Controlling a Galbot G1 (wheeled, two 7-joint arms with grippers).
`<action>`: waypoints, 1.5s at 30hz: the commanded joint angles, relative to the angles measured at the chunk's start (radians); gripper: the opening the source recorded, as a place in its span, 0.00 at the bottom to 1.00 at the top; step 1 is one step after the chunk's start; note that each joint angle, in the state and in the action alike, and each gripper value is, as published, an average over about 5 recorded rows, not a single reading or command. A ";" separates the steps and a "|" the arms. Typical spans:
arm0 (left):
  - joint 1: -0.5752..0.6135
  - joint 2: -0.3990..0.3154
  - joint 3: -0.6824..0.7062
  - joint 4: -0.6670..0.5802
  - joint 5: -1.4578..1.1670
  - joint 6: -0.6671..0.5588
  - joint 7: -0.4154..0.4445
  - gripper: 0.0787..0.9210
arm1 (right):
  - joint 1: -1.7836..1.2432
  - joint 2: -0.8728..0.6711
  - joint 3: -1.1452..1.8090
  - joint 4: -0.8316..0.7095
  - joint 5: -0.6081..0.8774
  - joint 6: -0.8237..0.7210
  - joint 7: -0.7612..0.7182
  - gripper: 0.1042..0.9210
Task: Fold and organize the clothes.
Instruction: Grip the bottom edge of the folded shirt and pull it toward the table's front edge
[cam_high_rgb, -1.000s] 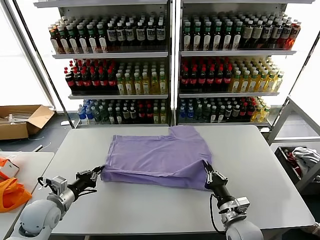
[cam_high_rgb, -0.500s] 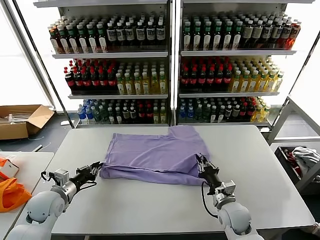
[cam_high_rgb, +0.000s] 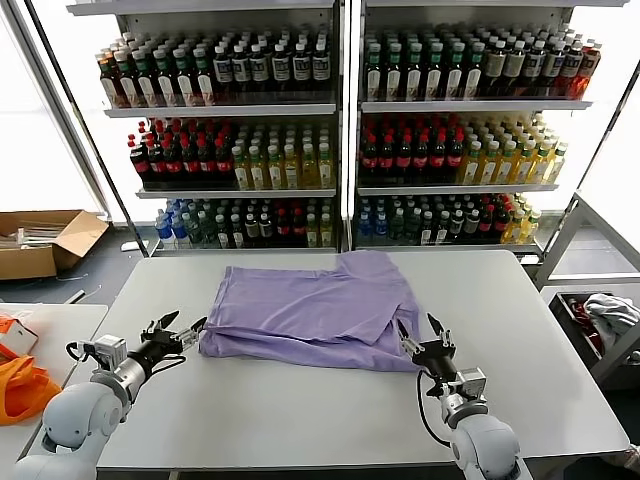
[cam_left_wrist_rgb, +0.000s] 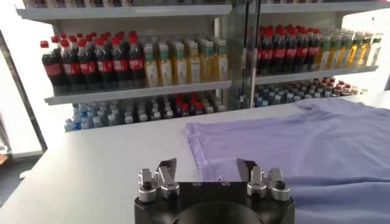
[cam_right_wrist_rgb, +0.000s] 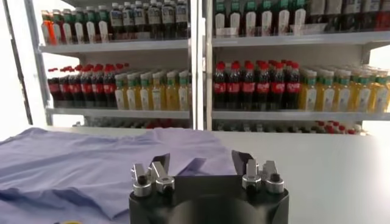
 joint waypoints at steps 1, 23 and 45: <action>0.076 -0.054 0.003 -0.039 0.037 0.007 -0.022 0.81 | -0.117 0.000 0.020 0.079 -0.011 -0.052 0.032 0.88; 0.012 -0.054 0.052 0.101 -0.010 0.031 -0.001 0.85 | -0.060 0.031 -0.031 0.041 0.041 -0.069 0.073 0.43; 0.067 -0.052 0.056 0.023 -0.030 0.021 0.021 0.12 | -0.076 -0.018 -0.022 0.046 0.113 -0.071 0.046 0.00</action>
